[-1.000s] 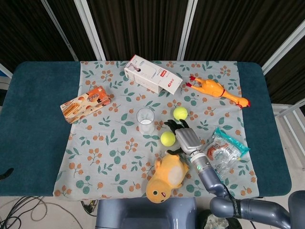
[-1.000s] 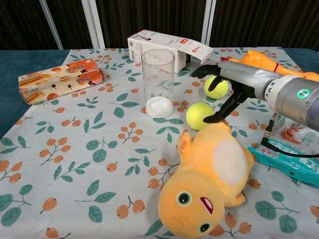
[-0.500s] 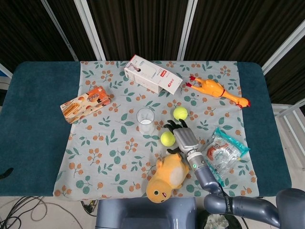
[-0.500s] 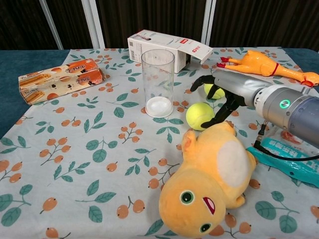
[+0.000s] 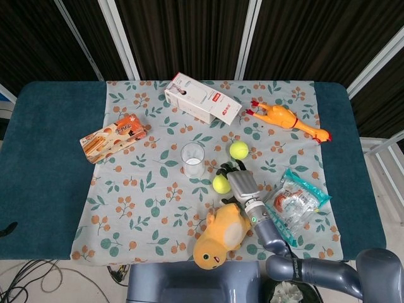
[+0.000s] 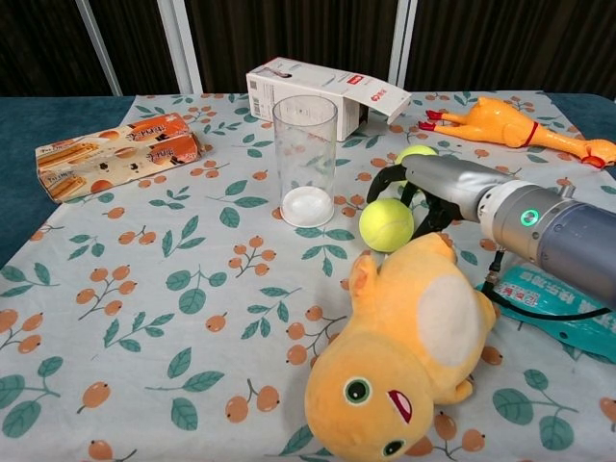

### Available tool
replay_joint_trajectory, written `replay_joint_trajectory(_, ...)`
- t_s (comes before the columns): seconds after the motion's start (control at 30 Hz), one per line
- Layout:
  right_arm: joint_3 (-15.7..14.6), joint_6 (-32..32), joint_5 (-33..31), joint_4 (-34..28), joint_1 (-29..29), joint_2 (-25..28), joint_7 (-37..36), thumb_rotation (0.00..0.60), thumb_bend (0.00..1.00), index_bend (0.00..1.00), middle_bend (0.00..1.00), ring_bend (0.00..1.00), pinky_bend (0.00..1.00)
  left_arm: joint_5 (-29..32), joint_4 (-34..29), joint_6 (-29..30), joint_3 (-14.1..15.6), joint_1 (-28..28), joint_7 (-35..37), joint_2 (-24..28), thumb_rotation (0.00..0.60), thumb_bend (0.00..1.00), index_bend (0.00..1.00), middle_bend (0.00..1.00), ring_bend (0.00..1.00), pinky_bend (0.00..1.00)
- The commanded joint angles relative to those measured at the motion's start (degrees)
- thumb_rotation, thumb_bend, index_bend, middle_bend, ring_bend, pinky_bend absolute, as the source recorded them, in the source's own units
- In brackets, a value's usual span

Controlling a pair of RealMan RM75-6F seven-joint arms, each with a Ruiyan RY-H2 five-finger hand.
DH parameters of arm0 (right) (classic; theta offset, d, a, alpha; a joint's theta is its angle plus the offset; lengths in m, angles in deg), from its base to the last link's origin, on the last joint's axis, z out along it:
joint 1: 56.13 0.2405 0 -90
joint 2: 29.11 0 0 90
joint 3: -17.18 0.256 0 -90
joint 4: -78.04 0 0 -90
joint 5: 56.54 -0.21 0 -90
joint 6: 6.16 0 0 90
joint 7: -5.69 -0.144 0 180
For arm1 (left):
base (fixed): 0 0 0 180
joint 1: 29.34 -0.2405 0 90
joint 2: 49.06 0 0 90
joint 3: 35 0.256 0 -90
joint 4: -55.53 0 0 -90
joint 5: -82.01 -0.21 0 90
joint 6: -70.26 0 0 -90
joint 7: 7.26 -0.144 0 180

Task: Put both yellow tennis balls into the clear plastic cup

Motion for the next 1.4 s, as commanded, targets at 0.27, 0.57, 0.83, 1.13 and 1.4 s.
replay_joint_trajectory(0.27, 0.9, 0.8, -0.8, 2.8, 1.2, -2.2, 0.6, 0.6, 0.18, 0.34, 0.26, 0.41, 0.09, 0.2, 0.0, -0.1, 0.0, 0.0, 0.0, 0.0, 0.6, 0.0, 0.07, 0.0, 0.0, 0.11)
replay_joint_trajectory(0.57, 1.6, 0.8, -1.1, 4.6, 1.7, -4.5, 0.5, 0.6, 0.21, 0.42, 0.34, 0.48, 0.09, 0.3, 0.0, -0.1, -0.1, 0.1, 0.2, 0.1, 0.6, 0.0, 0.07, 0.0, 0.0, 0.12)
replay_joint_trajectory(0.83, 2.4, -0.2, -1.4, 5.0, 1.5, -5.4, 0.4, 0.6, 0.33, 0.52, 0.43, 0.56, 0.11, 0.4, 0.1, -0.3, -0.1, 0.1, 0.2, 0.1, 0.6, 0.0, 0.07, 0.0, 0.0, 0.11)
replay_joint_trajectory(1.13, 3.0, -1.2, -1.0, 3.8, 0.9, -3.7, 0.4, 0.6, 0.43, 0.59, 0.48, 0.64, 0.33, 0.6, 0.0, -0.2, -0.1, 0.1, 0.2, 0.2, 0.6, 0.0, 0.08, 0.0, 0.0, 0.11)
replay_joint_trajectory(1.4, 4.6, -4.1, 0.8, -2.0, -1.2, 3.3, -0.3, 0.6, 0.43, 0.59, 0.48, 0.64, 0.48, 0.7, 0.0, -0.2, -0.2, 0.0, 0.8, 0.4, 0.6, 0.0, 0.08, 0.0, 0.0, 0.11)
